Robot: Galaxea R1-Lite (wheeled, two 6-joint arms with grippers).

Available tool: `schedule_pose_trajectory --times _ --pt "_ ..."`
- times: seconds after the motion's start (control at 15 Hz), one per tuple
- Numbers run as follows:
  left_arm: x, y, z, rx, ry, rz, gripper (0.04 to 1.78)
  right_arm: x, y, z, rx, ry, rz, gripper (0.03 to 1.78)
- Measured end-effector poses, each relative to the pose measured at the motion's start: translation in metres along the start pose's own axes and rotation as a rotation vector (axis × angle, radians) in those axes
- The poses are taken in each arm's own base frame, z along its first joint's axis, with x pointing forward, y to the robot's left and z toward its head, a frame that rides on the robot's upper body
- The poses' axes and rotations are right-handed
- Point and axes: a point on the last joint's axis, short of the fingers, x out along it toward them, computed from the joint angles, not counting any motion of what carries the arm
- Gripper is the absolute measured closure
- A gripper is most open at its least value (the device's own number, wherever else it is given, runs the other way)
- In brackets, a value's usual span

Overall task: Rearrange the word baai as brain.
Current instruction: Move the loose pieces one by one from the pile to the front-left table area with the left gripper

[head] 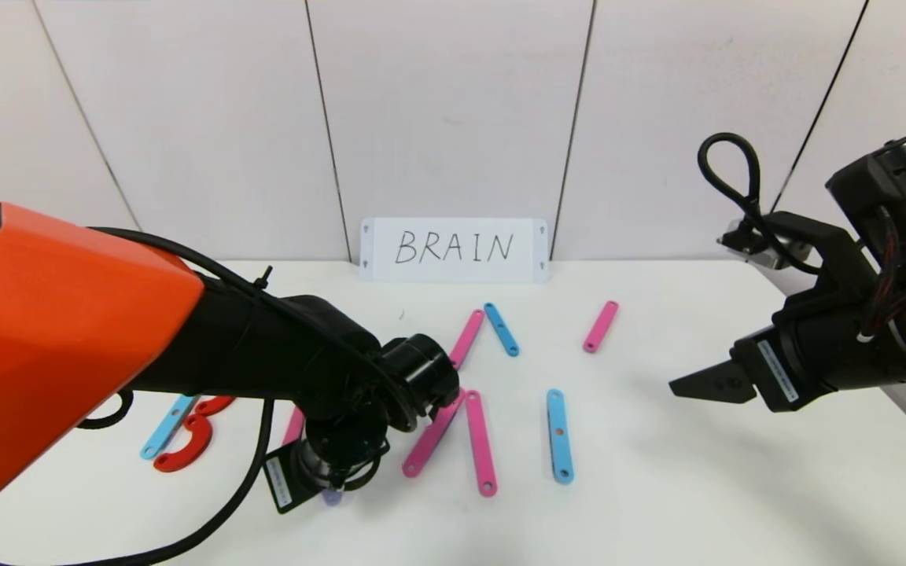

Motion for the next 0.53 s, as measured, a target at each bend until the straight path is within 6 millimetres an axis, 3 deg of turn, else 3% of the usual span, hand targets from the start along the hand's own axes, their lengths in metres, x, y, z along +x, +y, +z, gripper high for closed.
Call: schedule_pose_trajectory --times 0.53 --pt "0.0034 -0.0015 -0.0015 0.004 0.008 0.007 1.55 0.0001 0.0002 0.0000 0.000 0.000 0.000 0.11"
